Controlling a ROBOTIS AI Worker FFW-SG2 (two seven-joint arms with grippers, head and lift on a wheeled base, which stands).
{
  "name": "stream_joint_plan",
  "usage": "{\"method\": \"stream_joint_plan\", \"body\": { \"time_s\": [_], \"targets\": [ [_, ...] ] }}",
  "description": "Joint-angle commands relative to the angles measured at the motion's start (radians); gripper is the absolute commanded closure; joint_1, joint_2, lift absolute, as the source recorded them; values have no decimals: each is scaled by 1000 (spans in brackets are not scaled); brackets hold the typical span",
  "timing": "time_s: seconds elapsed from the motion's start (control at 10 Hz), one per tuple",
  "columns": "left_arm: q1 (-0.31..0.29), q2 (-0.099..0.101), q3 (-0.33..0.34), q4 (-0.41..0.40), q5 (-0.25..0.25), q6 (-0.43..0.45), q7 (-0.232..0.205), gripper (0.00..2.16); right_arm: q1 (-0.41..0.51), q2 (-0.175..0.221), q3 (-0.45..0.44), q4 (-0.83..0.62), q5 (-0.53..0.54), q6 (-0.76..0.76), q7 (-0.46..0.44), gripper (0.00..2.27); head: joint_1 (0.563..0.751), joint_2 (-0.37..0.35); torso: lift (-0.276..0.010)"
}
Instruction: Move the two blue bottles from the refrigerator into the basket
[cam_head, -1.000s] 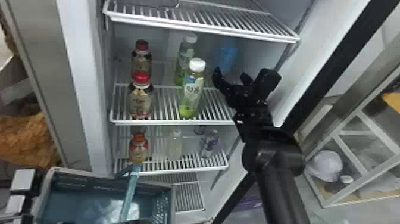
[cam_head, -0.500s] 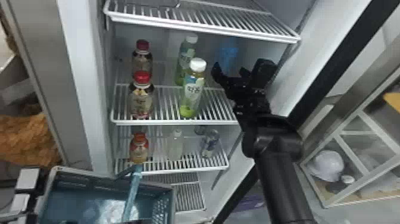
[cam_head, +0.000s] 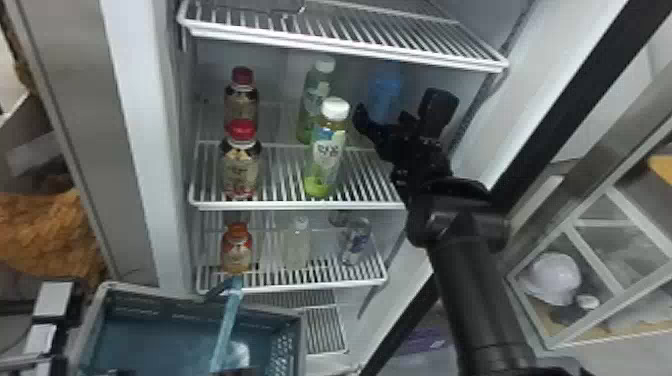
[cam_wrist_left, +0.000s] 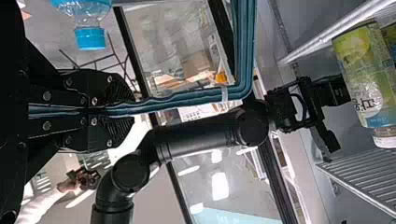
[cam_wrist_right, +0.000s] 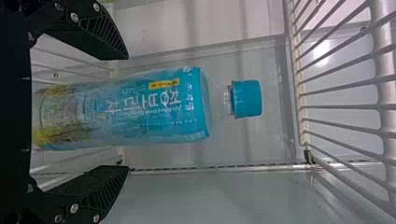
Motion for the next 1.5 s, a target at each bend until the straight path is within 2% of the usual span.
{"method": "stream_joint_plan", "body": {
  "time_s": [0.0,0.9,1.0,1.2,1.4],
  "targets": [
    [-3,-1,0,1,0,0,0,1199,-22,-4,7,20,-3,21,0,179,695,-296,0],
    [-12,-5,-3,11,-2,0,0,1199,-123,-4,12,120,41,80,1,202,695,-291,0],
    [-12,-5,-3,11,-2,0,0,1199,-133,-7,16,135,40,82,7,285,695,-291,0],
    [-17,-7,-5,13,-5,0,0,1199,-155,-16,26,177,32,82,34,644,695,-285,0],
    [-15,-7,-5,15,-3,-2,0,1199,-145,-14,29,162,28,77,34,763,695,-283,0]
  ]
}}
